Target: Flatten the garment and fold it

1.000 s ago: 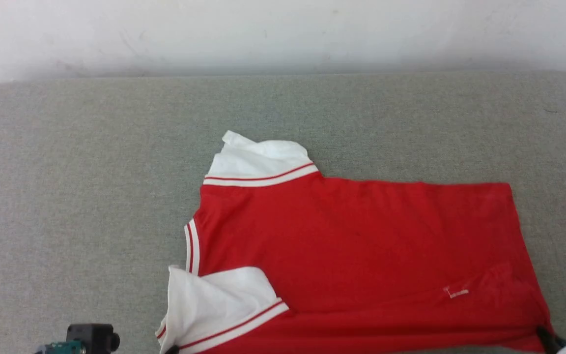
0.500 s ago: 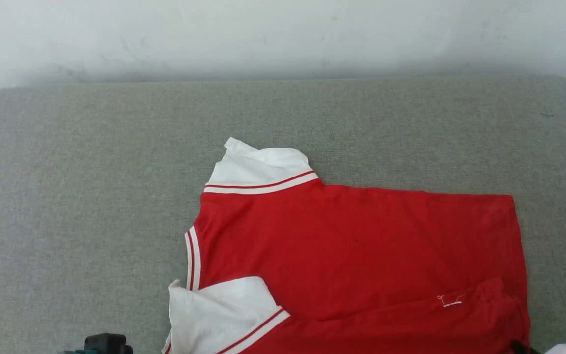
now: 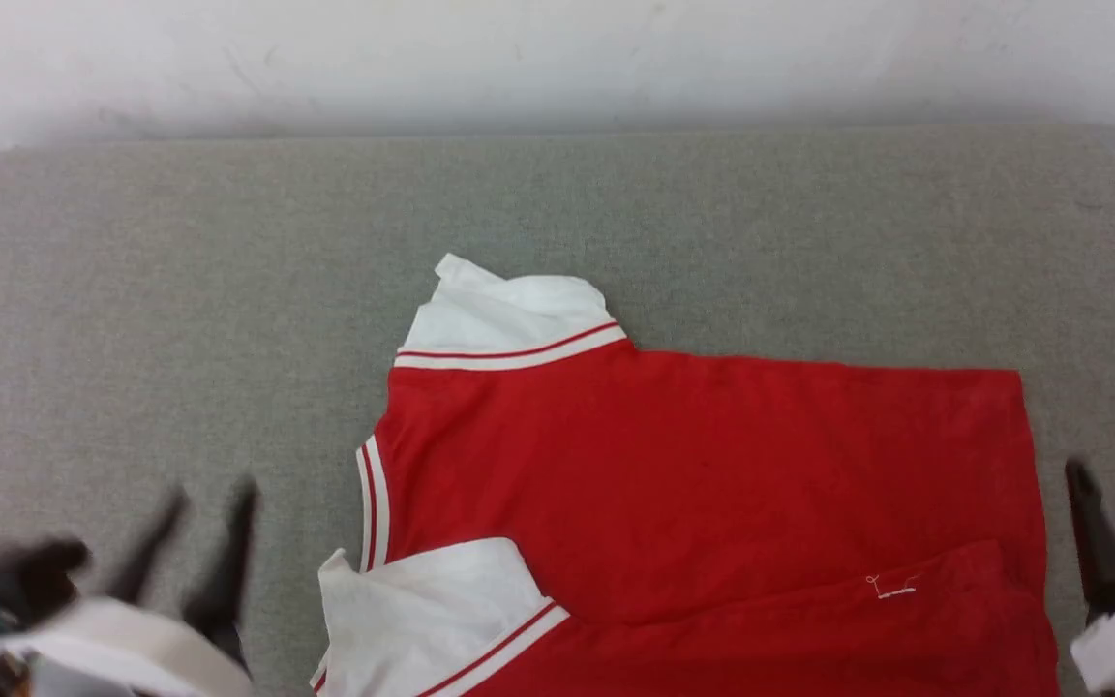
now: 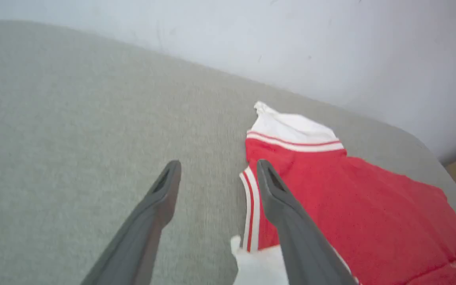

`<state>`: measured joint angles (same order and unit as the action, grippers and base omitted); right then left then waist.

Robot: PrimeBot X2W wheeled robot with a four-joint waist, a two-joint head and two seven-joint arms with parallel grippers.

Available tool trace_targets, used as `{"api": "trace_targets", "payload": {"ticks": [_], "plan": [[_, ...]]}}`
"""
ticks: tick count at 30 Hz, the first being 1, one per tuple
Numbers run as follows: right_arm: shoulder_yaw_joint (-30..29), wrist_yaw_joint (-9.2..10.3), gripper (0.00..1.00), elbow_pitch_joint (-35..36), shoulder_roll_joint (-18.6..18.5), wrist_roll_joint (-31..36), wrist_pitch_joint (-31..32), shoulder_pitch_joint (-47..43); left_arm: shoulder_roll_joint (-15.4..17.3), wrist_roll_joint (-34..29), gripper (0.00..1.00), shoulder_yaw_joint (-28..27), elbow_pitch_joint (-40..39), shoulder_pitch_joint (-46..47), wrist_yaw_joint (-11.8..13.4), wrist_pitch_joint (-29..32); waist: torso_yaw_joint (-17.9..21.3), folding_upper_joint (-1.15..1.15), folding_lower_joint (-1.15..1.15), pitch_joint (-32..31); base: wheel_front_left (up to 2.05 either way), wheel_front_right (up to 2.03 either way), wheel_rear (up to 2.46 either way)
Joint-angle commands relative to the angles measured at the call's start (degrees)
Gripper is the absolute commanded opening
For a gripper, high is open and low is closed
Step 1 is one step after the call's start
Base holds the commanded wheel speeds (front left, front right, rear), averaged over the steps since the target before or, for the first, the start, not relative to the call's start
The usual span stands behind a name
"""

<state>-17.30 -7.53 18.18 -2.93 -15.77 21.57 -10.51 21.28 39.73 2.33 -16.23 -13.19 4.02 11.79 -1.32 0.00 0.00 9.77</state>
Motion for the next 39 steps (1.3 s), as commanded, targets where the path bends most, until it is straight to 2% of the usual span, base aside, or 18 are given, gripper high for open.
{"api": "trace_targets", "payload": {"ticks": [1,4,7,10,14,18,23,24,29,33,37,38,39], "plan": [[0.7,0.04,1.0,1.2,0.05,0.8,-2.76,2.19,0.84,-2.83,1.0,-1.86,-1.45,4.91,0.42,-3.74,0.42,0.0,0.0,2.62,0.0,0.0,0.0],[2.93,0.04,1.0,1.94,0.05,1.07,-6.51,4.7,2.36,-8.62,1.0,-3.44,-1.75,13.47,1.7,-9.15,0.83,0.0,0.0,5.81,0.0,0.0,0.0],[4.77,0.04,1.0,2.14,0.05,1.63,-8.77,6.55,4.58,-12.56,1.0,-1.98,-0.02,24.05,0.77,-10.65,0.87,0.0,0.0,9.32,0.0,0.0,0.0],[5.79,0.04,1.0,1.82,0.05,2.27,-10.02,8.09,7.76,-15.26,1.0,2.29,4.47,34.99,-2.91,-7.44,0.95,0.0,0.0,12.65,0.0,0.0,0.0],[6.78,0.04,1.0,0.73,0.05,2.69,-11.13,9.89,9.78,-16.43,1.0,9.7,11.84,48.02,-8.85,-0.59,1.53,0.0,0.0,15.58,0.0,0.0,0.0],[7.7,0.04,1.0,-0.36,0.05,2.55,-11.83,11.23,10.46,-14.17,1.0,17.75,18.14,56.77,-11.16,6.53,2.65,0.0,0.0,17.54,0.0,0.0,0.0],[8.51,0.04,1.0,-1.4,0.05,2.33,-11.93,12.3,13.15,-6.92,1.0,29.01,22.37,62.95,-11.47,12.22,4.27,0.0,0.0,19.8,0.0,0.0,0.0],[8.51,0.04,1.0,-1.4,0.05,2.33,-11.93,12.3,13.15,-6.92,1.0,29.01,22.37,62.95,-11.47,12.22,4.27,0.0,0.0,19.8,0.0,0.0,0.0],[9.09,0.04,1.0,-1.73,0.05,2.07,-11.96,13.02,19.93,-0.61,1.0,41.08,23.63,67.08,-11.49,16.31,6.13,0.0,0.0,22.07,0.0,0.0,0.0],[8.87,0.04,1.0,-1.57,0.05,1.83,-12.19,13.19,23.49,2.19,1.0,46.27,25.48,70.05,-11.49,15.46,7.04,0.0,0.0,23.55,0.0,0.0,0.0],[8.76,0.04,1.0,-1.41,0.05,1.72,-12.3,13.23,23.78,4.18,1.0,48.53,29.57,71.4,-11.49,13.37,7.37,0.0,0.0,24.34,0.0,0.0,0.0],[8.73,0.04,1.0,-1.38,0.05,1.7,-12.27,13.27,23.64,4.8,0.95,49.09,30.45,71.55,-11.49,13.25,7.38,0.0,0.0,24.44,0.0,0.0,0.0],[8.69,0.04,1.0,-1.35,0.05,1.69,-12.21,13.35,23.59,5.31,0.7,50.06,30.76,71.71,-11.5,13.08,7.39,0.0,0.0,24.51,0.0,0.0,0.0]]}}
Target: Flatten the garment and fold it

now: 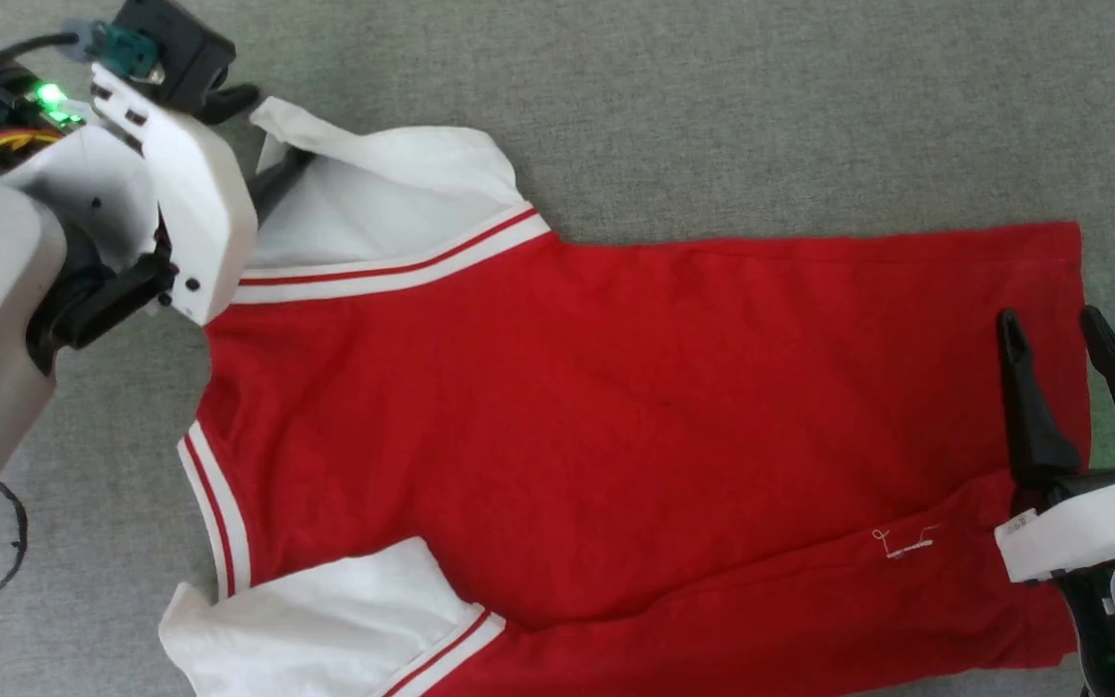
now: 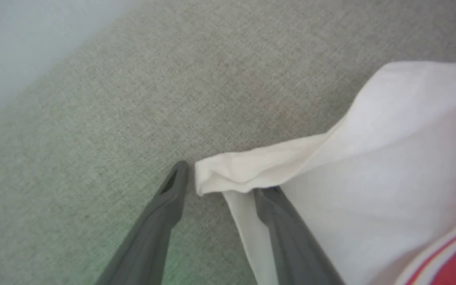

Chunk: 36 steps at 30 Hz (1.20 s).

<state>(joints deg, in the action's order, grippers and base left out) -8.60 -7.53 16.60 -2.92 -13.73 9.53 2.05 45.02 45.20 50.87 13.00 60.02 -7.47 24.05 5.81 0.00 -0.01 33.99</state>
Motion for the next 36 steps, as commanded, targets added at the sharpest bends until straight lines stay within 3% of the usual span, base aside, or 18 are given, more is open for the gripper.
{"api": "trace_targets", "payload": {"ticks": [1,11,18,27,36], "plan": [[-0.07,0.04,1.0,0.26,0.04,-0.35,-0.09,0.9,-0.17,0.72,0.0,2.28,1.8,-1.41,-0.01,0.64,0.21,0.0,0.01,0.29,0.0,0.0,0.0],[-0.68,0.04,1.0,3.86,0.04,2.39,4.2,4.07,-0.27,7.33,0.0,5.29,2.24,-0.78,-0.02,-4.18,-1.53,0.0,0.01,-3.95,0.0,0.0,0.0],[-3.55,0.04,1.0,3.42,0.04,4.48,14.69,11.05,-0.1,8.35,0.0,5.97,2.33,-1.69,-0.02,-7.03,-2.81,0.0,0.01,-5.65,0.0,0.0,0.0],[-7.53,0.04,1.0,-2.5,-0.34,8.99,34.1,16.37,-0.38,8.52,0.0,6.3,1.95,-1.09,-0.02,-7.3,-4.23,0.0,0.01,-2.97,0.0,0.0,0.0],[-9.08,0.04,1.0,-5.53,-0.21,8.73,38.62,18.29,-0.38,8.6,0.0,6.58,1.88,0.1,-0.02,-7.12,-4.66,0.0,0.01,-1.1,0.0,0.0,0.0]]}}
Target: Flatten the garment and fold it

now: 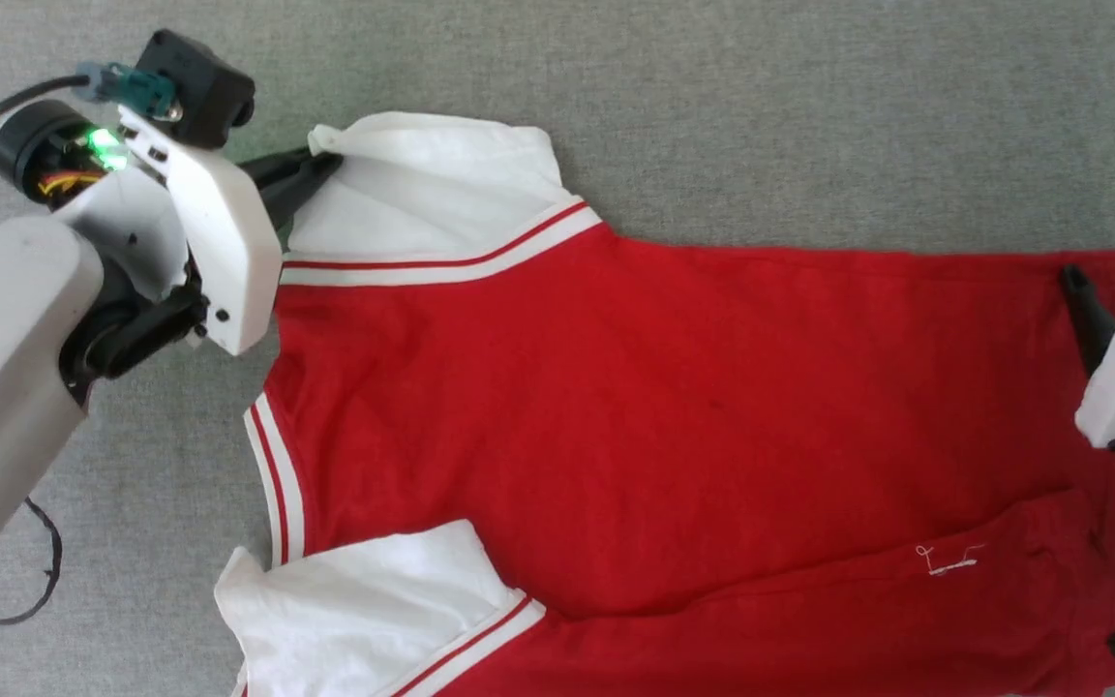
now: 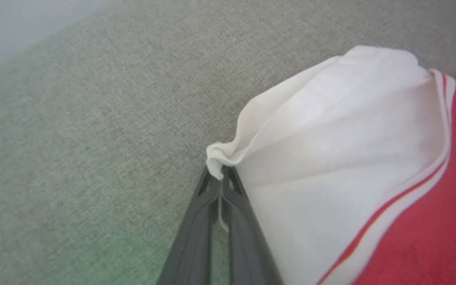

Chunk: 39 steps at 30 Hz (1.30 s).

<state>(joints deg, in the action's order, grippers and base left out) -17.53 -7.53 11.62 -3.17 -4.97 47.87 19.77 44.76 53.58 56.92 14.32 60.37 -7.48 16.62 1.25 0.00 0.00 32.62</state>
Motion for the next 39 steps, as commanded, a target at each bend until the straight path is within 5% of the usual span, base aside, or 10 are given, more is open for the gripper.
{"api": "trace_targets", "payload": {"ticks": [1,2,5,6,21,39], "plan": [[-0.21,0.04,1.0,-0.92,0.07,-0.22,0.53,0.66,-0.09,0.24,0.0,0.56,0.54,-0.11,-0.01,0.33,-0.12,0.0,0.0,0.43,0.0,0.0,0.0],[-0.29,0.04,1.0,-1.28,0.09,-0.48,0.79,0.78,-0.03,0.27,0.0,0.58,0.51,0.01,-0.01,0.35,-0.13,0.0,0.0,0.61,0.0,0.0,0.0],[-0.69,0.04,0.18,-2.14,0.16,-0.91,1.14,1.45,0.14,0.44,0.0,0.55,0.46,0.28,-0.01,0.19,-0.08,0.0,0.0,1.08,0.0,0.0,0.0],[-0.79,0.04,0.0,-2.23,0.17,-0.75,0.97,1.72,0.2,0.55,0.0,0.51,0.46,0.33,-0.01,0.07,-0.05,0.0,0.0,1.21,0.0,0.0,0.0],[0.66,0.04,0.0,-0.85,0.25,-2.24,-4.98,0.24,3.86,3.36,0.0,-4.31,-5.28,-5.91,2.42,-12.35,-0.18,0.0,0.0,-5.46,0.0,0.0,0.0],[-2.98,0.04,0.0,7.64,0.28,-12.23,-7.13,-17.92,15.81,11.73,0.0,-5.03,-27.84,-29.56,13.99,-22.42,-1.74,0.0,0.0,-16.44,0.0,0.0,0.0]]}}
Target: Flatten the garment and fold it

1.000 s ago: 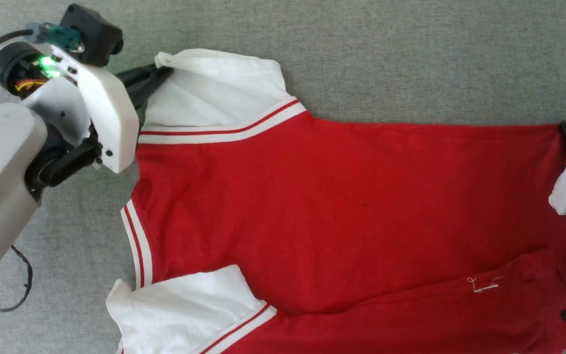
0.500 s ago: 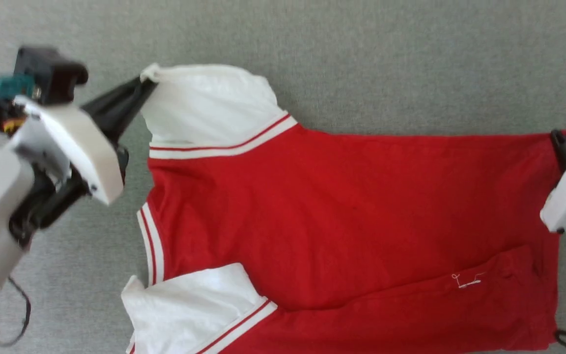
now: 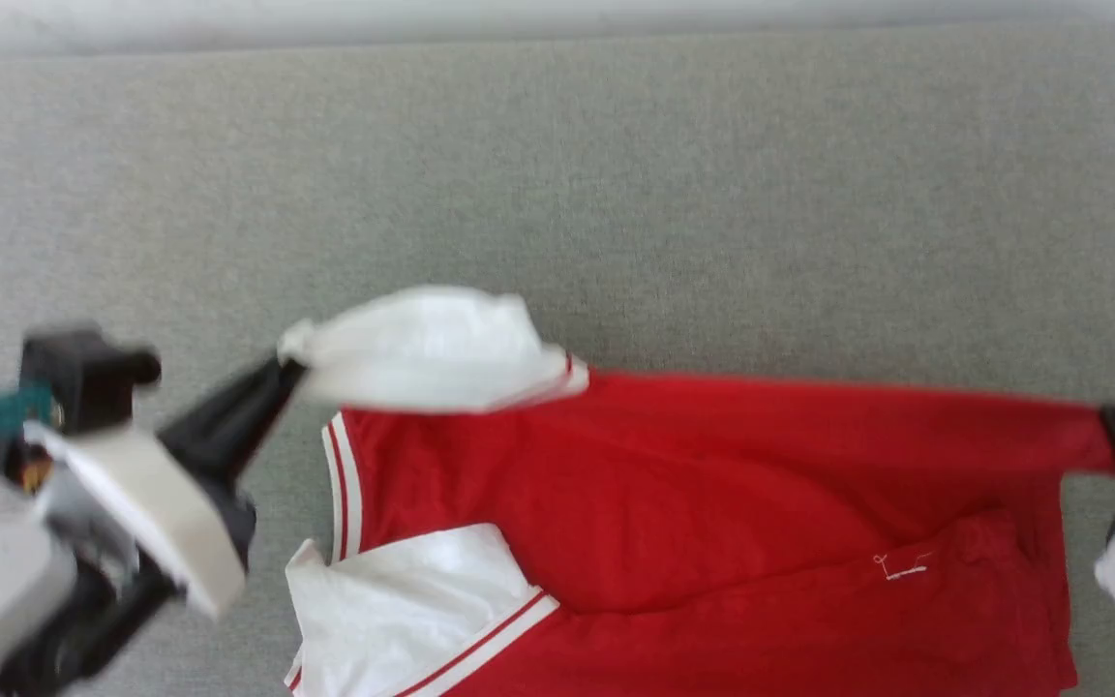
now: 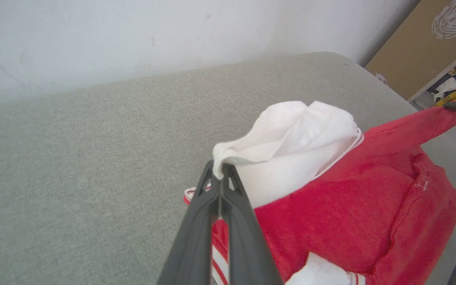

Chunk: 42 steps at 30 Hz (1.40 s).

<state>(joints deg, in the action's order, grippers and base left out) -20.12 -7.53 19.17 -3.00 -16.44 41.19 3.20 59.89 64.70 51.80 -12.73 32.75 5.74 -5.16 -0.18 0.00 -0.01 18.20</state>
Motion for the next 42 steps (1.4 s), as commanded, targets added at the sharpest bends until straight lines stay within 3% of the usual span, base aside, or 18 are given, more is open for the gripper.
{"api": "trace_targets", "payload": {"ticks": [1,11,19,20,21,22,23,24,25,26,31,34,36,39,42], "plan": [[-0.8,0.04,0.0,-0.11,0.12,-1.62,-0.71,-2.63,1.2,1.35,0.0,0.32,-1.71,-3.66,1.51,-1.28,-0.36,0.0,0.01,-2.53,0.0,0.0,0.0],[-2.36,0.04,0.0,-4.15,0.12,-5.56,-3.21,-11.76,1.78,7.04,0.0,4.34,-4.31,-16.47,4.57,-5.09,-0.61,0.0,0.01,-5.22,0.0,0.0,0.0],[0.94,0.04,0.0,-10.03,0.12,-3.72,-5.63,-10.76,-5.03,9.19,0.0,6.85,4.71,-18.06,3.27,-4.4,-0.41,0.0,0.01,-6.07,0.0,0.0,0.0],[1.24,0.04,0.04,-10.83,0.12,-3.25,-5.74,-10.42,-5.89,9.55,0.0,7.17,6.1,-17.94,2.87,-3.82,-0.41,0.0,0.01,-6.22,0.0,0.0,0.0],[1.47,0.04,0.2,-11.68,0.12,-2.84,-5.86,-10.18,-6.59,9.67,0.0,7.52,7.37,-17.73,2.52,-3.23,-0.43,0.0,0.01,-6.39,0.0,0.0,0.0],[1.54,0.04,0.43,-12.48,0.12,-2.57,-5.97,-9.97,-7.17,9.51,0.0,7.78,8.55,-17.41,2.32,-2.86,-0.47,0.0,0.01,-6.59,0.0,0.0,0.0],[1.52,0.04,1.0,-13.11,0.12,-2.4,-6.06,-9.82,-7.84,9.5,0.18,7.73,9.57,-17.07,2.27,-2.9,-0.59,0.0,0.01,-6.83,0.0,0.0,0.0],[1.48,0.04,1.0,-13.61,0.12,-2.48,-6.16,-9.7,-8.55,9.7,0.42,7.5,10.42,-16.81,2.32,-3.14,-0.73,0.0,0.01,-7.1,0.0,0.0,0.0],[1.4,0.04,1.0,-13.99,0.12,-2.64,-6.24,-9.64,-9.14,9.74,0.84,7.38,11.03,-16.58,2.31,-3.33,-0.85,0.0,0.01,-7.38,0.0,0.0,0.0],[1.35,0.04,1.0,-14.23,0.12,-2.82,-6.19,-9.68,-9.59,9.74,1.0,7.33,11.42,-16.44,2.25,-3.5,-0.91,0.0,0.01,-7.63,0.0,0.0,0.0],[0.66,0.04,1.0,-12.54,0.12,-5.38,-5.62,-10.64,-9.88,10.84,1.0,5.53,10.93,-17.38,3.05,-6.08,-0.88,0.0,0.01,-8.71,0.0,0.0,0.0],[-1.29,0.04,1.0,-10.23,0.13,-6.59,-5.71,-11.62,-9.26,10.04,1.0,1.49,9.37,-18.86,6.08,-9.0,-0.84,0.0,0.01,-9.41,0.0,0.0,0.0],[-2.63,0.04,1.0,-9.2,0.13,-6.83,-6.06,-12.43,-9.7,7.83,1.0,-3.58,7.98,-20.32,9.33,-9.71,-0.94,0.0,0.01,-9.74,0.0,0.0,0.0],[-3.59,0.04,1.0,-9.14,0.13,-6.1,-6.49,-13.94,-13.19,0.35,1.0,-15.51,4.47,-24.69,13.74,-9.8,-1.27,0.0,0.01,-9.97,0.0,0.0,0.0],[-3.58,0.04,1.0,-10.33,0.13,-6.16,-7.09,-14.61,-18.08,-8.83,1.0,-25.83,0.3,-30.79,15.99,-9.82,-1.64,0.0,0.01,-9.8,0.0,0.0,0.0]]}}
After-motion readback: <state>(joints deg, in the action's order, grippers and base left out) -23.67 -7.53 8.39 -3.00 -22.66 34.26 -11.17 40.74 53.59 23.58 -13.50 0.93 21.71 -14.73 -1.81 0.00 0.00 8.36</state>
